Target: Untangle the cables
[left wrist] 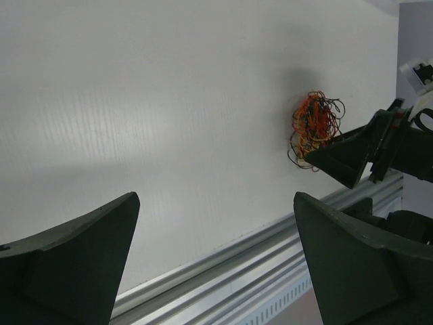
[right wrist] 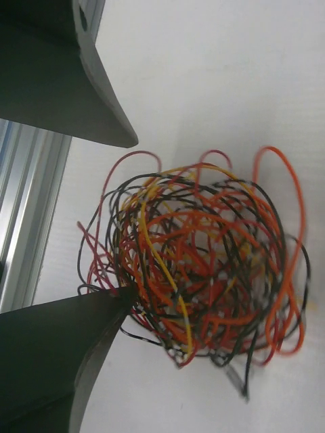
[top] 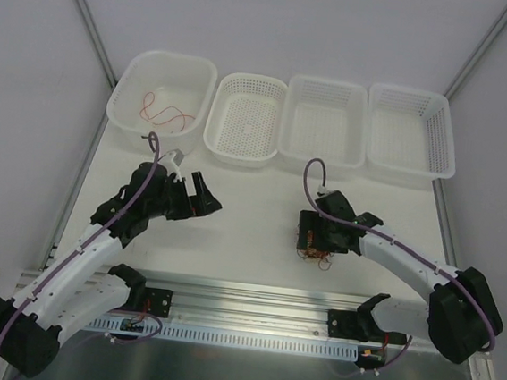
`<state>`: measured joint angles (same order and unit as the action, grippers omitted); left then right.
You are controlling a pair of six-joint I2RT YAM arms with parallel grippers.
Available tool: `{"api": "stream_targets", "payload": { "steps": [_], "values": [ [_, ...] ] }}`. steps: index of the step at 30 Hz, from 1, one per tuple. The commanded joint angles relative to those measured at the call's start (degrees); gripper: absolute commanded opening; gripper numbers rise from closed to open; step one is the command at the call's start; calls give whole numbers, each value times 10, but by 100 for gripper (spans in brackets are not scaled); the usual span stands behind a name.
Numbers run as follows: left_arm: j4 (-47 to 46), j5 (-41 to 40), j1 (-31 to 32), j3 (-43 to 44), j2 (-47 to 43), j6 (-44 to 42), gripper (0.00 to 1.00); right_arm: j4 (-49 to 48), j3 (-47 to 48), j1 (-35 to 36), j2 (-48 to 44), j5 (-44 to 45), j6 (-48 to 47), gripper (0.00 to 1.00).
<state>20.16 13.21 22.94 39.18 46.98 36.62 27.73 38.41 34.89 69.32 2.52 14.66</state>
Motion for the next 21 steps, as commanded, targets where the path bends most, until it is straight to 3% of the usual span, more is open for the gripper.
{"api": "stream_targets", "payload": {
  "steps": [1, 6, 14, 21],
  "values": [
    [-12, -8, 37, -30, -22, 71, 99, -59, 25, 53, 30, -20, 37, 88],
    [-12, -35, 96, -33, 9, 85, 99, -29, 74, 102, 49, 24, 26, 85],
    [-24, -103, 206, 34, 137, 105, 99, 34, 76, 93, -30, 147, 15, 75],
    [-38, -127, 268, 145, 285, 117, 97, 33, 80, 28, -40, 118, -38, 59]
  ]
}}
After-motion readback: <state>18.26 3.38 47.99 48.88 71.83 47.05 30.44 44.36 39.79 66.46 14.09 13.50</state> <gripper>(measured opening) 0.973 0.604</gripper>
